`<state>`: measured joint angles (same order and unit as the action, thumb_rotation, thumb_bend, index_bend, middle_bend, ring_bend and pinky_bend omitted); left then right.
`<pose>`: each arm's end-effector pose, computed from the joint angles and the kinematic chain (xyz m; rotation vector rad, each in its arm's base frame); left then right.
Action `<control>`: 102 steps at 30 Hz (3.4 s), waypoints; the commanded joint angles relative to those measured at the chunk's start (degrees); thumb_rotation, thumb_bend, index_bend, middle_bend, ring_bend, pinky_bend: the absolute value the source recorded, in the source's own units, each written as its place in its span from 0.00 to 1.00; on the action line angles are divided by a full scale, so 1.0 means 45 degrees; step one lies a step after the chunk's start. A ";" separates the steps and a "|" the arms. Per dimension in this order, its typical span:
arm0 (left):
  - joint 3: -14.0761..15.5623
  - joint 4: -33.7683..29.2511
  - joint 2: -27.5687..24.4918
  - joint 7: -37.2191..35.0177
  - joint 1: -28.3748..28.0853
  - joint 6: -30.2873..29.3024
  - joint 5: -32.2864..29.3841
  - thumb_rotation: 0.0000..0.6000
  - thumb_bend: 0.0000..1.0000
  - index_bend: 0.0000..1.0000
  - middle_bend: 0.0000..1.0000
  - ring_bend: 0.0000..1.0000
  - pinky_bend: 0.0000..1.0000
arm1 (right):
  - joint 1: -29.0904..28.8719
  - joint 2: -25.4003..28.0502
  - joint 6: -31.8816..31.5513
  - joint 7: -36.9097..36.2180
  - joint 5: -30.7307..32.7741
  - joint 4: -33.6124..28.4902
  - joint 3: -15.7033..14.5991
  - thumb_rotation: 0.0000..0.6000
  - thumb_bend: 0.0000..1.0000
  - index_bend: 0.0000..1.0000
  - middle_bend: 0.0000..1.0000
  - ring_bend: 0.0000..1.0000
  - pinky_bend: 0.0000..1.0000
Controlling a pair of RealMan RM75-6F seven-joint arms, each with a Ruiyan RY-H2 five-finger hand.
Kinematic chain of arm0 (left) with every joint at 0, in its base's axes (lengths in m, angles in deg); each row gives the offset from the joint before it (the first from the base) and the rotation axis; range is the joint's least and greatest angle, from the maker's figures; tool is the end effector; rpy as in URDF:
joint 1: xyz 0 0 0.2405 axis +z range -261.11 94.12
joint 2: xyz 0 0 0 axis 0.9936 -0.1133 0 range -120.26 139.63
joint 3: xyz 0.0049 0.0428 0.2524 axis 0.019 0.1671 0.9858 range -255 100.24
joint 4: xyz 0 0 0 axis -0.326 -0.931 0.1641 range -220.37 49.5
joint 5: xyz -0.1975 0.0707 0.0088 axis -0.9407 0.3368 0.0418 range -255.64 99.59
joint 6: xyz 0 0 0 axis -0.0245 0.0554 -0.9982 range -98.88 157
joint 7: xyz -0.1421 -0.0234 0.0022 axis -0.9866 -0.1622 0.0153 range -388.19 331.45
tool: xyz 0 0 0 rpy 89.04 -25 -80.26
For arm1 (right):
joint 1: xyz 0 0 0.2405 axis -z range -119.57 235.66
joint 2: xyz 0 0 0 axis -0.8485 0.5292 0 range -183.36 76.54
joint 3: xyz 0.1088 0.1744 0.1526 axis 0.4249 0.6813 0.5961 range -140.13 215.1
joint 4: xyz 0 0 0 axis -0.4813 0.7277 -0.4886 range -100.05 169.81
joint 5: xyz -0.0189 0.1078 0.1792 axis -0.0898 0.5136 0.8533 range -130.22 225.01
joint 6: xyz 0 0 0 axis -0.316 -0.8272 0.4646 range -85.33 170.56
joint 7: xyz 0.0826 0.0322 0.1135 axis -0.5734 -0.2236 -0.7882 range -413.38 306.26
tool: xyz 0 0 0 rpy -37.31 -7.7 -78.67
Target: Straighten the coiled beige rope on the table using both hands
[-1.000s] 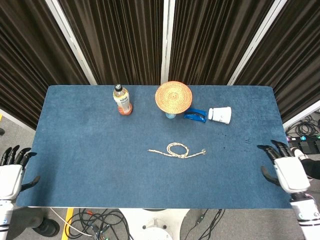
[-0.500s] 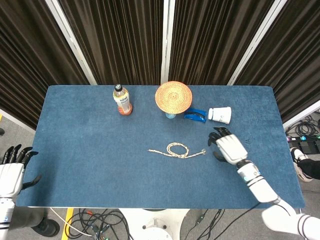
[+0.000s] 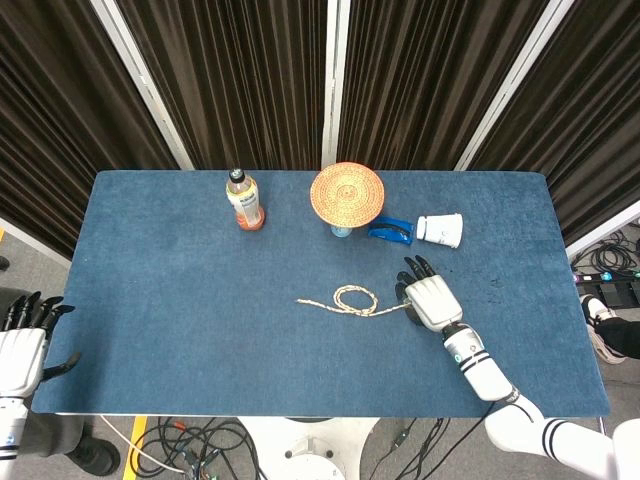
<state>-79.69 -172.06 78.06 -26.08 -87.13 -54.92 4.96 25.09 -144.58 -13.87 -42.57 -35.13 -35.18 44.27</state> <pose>-0.3365 0.1727 0.1438 -1.3591 -0.9098 -0.7976 -0.2241 -0.3238 -0.0179 1.9130 -0.7886 0.8381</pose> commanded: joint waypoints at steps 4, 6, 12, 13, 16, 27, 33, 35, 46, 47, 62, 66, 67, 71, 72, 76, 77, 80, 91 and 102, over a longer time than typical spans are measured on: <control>0.0021 0.0057 0.0017 -0.0067 0.0009 0.0008 0.0009 1.00 0.14 0.25 0.15 0.04 0.00 | -0.0122 -0.0506 -0.0057 -0.0004 0.0004 0.0562 -0.0140 1.00 0.29 0.51 0.26 0.00 0.00; 0.0020 0.0084 0.0032 -0.0098 0.0008 0.0009 0.0009 1.00 0.14 0.25 0.15 0.04 0.00 | -0.0181 -0.0646 -0.0023 0.0024 0.0027 0.0686 -0.0160 1.00 0.30 0.52 0.26 0.00 0.00; 0.0035 0.0176 0.0062 -0.0156 0.0000 0.0054 -0.0001 1.00 0.15 0.25 0.15 0.04 0.00 | -0.0292 -0.0908 -0.0048 0.0024 0.0088 0.0928 -0.0165 1.00 0.32 0.53 0.26 0.00 0.00; 0.0033 0.0186 0.0066 -0.0161 0.0000 0.0053 -0.0003 1.00 0.15 0.25 0.15 0.04 0.00 | -0.0310 -0.0930 -0.0040 0.0014 0.0102 0.0954 -0.0162 1.00 0.33 0.54 0.27 0.00 0.00; 0.0033 0.0220 0.0082 -0.0187 0.0000 0.0053 -0.0002 1.00 0.14 0.25 0.15 0.04 0.00 | -0.0349 -0.0976 0.0001 0.0024 0.0174 0.1019 -0.0164 1.00 0.35 0.55 0.27 0.00 0.00; 0.0036 0.0366 0.0115 -0.0350 -0.0496 0.0296 0.0695 1.00 0.14 0.25 0.15 0.04 0.00 | -0.0253 -0.1036 -0.0364 0.0276 0.0337 0.0936 -0.0164 1.00 0.46 0.63 0.29 0.00 0.00; -0.0090 0.0096 0.0036 -0.1474 -0.2131 0.1428 0.2248 1.00 0.14 0.26 0.15 0.04 0.00 | 0.0274 -0.0169 -0.1406 0.0874 0.0415 -0.0474 -0.0065 1.00 0.51 0.65 0.30 0.00 0.00; -0.0237 0.0002 0.0155 -0.1885 -0.2935 0.2064 0.2693 1.00 0.14 0.27 0.15 0.04 0.00 | 0.0406 0.0234 -0.1749 0.1301 0.0476 -0.1133 0.0049 1.00 0.53 0.65 0.30 0.00 0.00; -0.1365 0.0255 0.2943 -0.2196 -0.6861 0.6304 0.1961 1.00 0.14 0.38 0.20 0.09 0.00 | 0.0665 0.1210 -0.2416 0.2600 0.1087 -0.3188 0.0513 1.00 0.55 0.66 0.30 0.00 0.00; -0.1431 0.0355 0.3222 -0.1991 -0.7103 0.6589 0.1812 1.00 0.14 0.38 0.20 0.09 0.00 | 0.0666 0.1229 -0.2447 0.2680 0.1095 -0.3249 0.0518 1.00 0.55 0.66 0.30 0.00 0.00; -0.2662 0.4113 0.7717 0.1246 -0.9849 0.8849 -0.1431 1.00 0.21 0.43 0.20 0.09 0.00 | 0.0865 0.1444 -0.2774 0.3267 0.1650 -0.3762 0.0611 1.00 0.57 0.66 0.30 0.00 0.00; -0.2886 0.4835 0.8310 0.1576 -1.0241 0.9116 -0.2138 1.00 0.21 0.45 0.20 0.09 0.00 | 0.0831 0.1335 -0.2719 0.3266 0.1698 -0.3676 0.0579 1.00 0.57 0.66 0.30 0.00 0.00; -0.2947 0.4945 0.8444 0.1617 -1.0317 0.9170 -0.2354 1.00 0.22 0.45 0.20 0.08 0.00 | 0.0824 0.1304 -0.2702 0.3261 0.1717 -0.3647 0.0570 1.00 0.57 0.66 0.30 0.00 0.00; -0.3066 0.5160 0.8833 0.1616 -1.0518 0.9129 -0.2739 1.00 0.25 0.47 0.19 0.05 0.00 | 0.0802 0.1219 -0.2652 0.3198 0.1778 -0.3521 0.0563 1.00 0.57 0.66 0.30 0.00 0.00; -0.3068 0.5175 0.8897 0.1583 -1.0562 0.9117 -0.2765 1.00 0.25 0.48 0.19 0.05 0.00 | 0.0798 0.1207 -0.2638 0.3180 0.1794 -0.3493 0.0560 1.00 0.57 0.66 0.30 0.00 0.00; -0.3010 0.5178 0.9121 0.1474 -1.0705 0.8936 -0.2717 1.00 0.25 0.49 0.19 0.03 0.00 | 0.0800 0.1183 -0.2594 0.3056 0.1855 -0.3392 0.0555 1.00 0.57 0.66 0.30 0.00 0.00; -0.2954 0.5251 0.9204 0.1517 -1.0759 0.8867 -0.2656 1.00 0.25 0.50 0.19 0.03 0.00 | 0.0800 0.1182 -0.2581 0.3013 0.1872 -0.3374 0.0559 1.00 0.57 0.66 0.30 0.00 0.00; -0.2821 0.5644 0.9464 0.1804 -1.0928 0.8747 -0.2573 1.00 0.26 0.51 0.19 0.03 0.00 | 0.0801 0.1186 -0.2579 0.2942 0.1883 -0.3334 0.0558 1.00 0.57 0.66 0.30 0.00 0.00; -0.2701 0.6273 0.9923 0.2239 -1.1183 0.8716 -0.2923 1.00 0.33 0.54 0.19 0.03 0.00 | 0.0802 0.1191 -0.2542 0.2738 0.1945 -0.3217 0.0554 1.00 0.57 0.66 0.29 0.00 0.00; -0.2541 0.6409 0.9966 0.1995 -1.1056 0.8359 -0.2880 1.00 0.41 0.59 0.19 0.03 0.00 | 0.0888 0.1321 -0.2577 0.2504 0.2046 -0.3130 0.0570 1.00 0.57 0.66 0.29 0.00 0.00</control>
<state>-91.21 -143.01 123.12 -16.59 -137.20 -16.75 -8.27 29.04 -138.69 -25.43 -31.24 -25.96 -49.29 46.82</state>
